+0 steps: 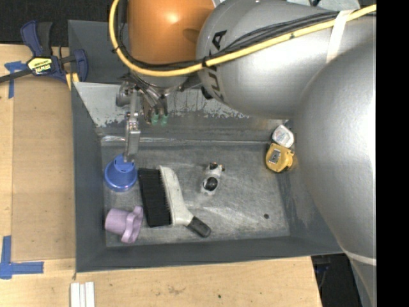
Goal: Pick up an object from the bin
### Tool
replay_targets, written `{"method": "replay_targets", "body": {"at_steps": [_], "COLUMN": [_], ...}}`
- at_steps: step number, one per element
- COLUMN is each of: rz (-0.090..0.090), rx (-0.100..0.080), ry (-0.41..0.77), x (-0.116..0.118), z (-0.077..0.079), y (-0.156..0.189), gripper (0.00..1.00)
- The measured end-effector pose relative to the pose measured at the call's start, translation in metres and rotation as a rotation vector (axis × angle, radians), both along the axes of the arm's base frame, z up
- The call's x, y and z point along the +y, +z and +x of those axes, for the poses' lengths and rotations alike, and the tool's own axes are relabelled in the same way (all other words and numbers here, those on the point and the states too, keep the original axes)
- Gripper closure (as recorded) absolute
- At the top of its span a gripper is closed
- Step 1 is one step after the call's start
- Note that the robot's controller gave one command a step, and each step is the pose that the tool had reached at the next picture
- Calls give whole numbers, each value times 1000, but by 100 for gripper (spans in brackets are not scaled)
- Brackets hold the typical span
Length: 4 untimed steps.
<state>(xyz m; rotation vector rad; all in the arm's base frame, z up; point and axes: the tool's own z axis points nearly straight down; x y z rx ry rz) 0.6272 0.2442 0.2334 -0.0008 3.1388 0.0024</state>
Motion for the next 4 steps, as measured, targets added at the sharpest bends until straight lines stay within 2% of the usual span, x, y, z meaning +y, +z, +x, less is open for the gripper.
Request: {"method": "replay_targets", "body": {"at_steps": [1,2,3,4], "rz": [1,-2,-2,0], "rx": [-3,6,3,1], "ry": [12,-29,24,-144], "x": [0,-2,0,-24], "z": [-18,-25,-38,-30], "y": [-87,-125,-109,-162], "gripper": [0,0,0,0]}}
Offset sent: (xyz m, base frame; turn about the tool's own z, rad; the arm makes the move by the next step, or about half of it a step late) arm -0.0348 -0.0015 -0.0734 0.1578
